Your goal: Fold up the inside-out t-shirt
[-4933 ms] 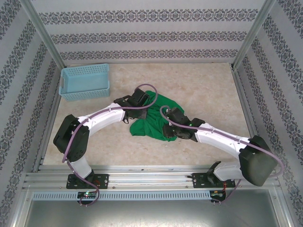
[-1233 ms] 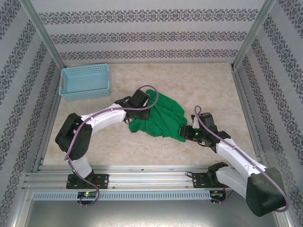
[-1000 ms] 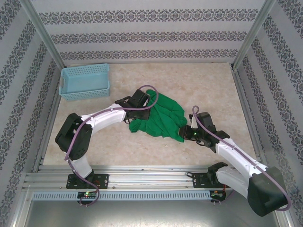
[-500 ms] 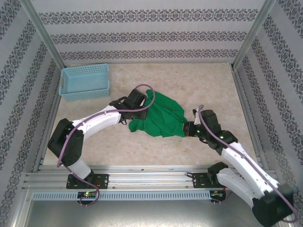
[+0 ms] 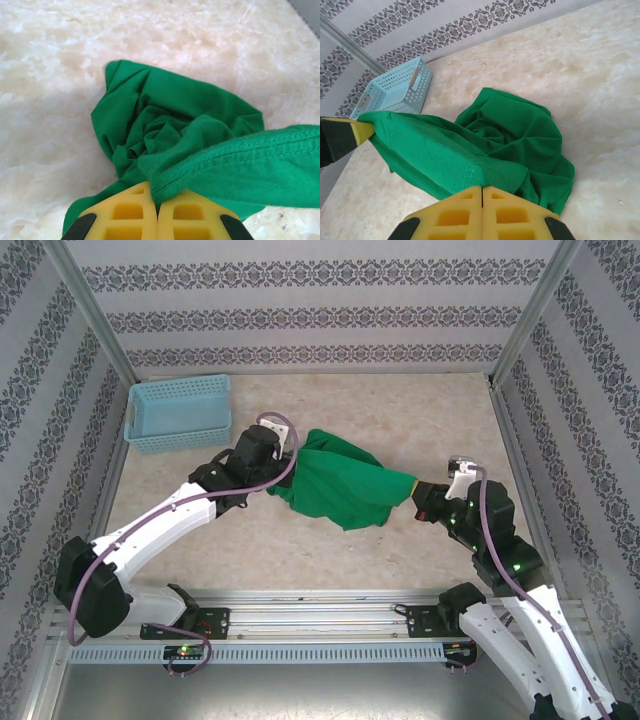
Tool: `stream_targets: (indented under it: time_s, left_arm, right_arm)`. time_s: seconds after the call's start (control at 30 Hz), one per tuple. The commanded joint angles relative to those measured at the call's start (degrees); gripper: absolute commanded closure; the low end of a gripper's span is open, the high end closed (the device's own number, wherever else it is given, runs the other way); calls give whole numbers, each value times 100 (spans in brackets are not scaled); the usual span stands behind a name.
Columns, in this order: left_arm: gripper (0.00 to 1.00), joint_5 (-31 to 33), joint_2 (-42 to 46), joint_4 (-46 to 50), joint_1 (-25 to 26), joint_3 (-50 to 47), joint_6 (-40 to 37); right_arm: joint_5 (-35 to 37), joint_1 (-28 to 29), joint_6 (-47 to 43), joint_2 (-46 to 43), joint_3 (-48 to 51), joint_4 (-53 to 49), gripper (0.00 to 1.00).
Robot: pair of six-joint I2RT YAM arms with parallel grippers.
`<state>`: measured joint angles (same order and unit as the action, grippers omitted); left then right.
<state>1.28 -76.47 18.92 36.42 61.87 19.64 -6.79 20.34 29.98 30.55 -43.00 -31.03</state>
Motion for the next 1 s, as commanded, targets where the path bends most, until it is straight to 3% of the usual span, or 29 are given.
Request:
stream_targets:
  time_s: [0.0, 0.2, 0.33, 0.43, 0.57, 0.67, 0.8, 0.9, 0.97]
  left_arm:
    - [100, 225, -3, 110, 40, 308, -293]
    - [100, 988, 889, 296, 40, 1124, -753]
    - [100, 738, 1600, -176, 40, 1185, -661]
    - [100, 622, 1287, -94, 40, 1013, -606]
    - [100, 1206, -743, 1704, 40, 1682, -298]
    - [100, 1201, -1594, 2130, 75, 1837, -222]
    - [100, 852, -987, 1358, 91, 1320, -266]
    - [100, 580, -207, 394, 87, 720, -318]
    - [100, 498, 1, 45, 92, 478, -336]
  right_arm:
    - [131, -54, -71, 134, -168, 274, 100]
    - [-111, 7, -381, 682, -1864, 279, 100]
    - [204, 494, -507, 787, -2554, 404, 100]
    - [921, 789, -414, 923, -1967, 421, 100]
    - [1106, 1089, 432, 1938, -335, 711, 100]
    - [866, 1380, 830, 2768, 328, 1171, 100]
    - [884, 1854, 558, 2568, 249, 1286, 100]
    - [1109, 2293, -26, 1831, -26, 1261, 100]
    - [1034, 2435, -140, 1228, 244, 1843, 100]
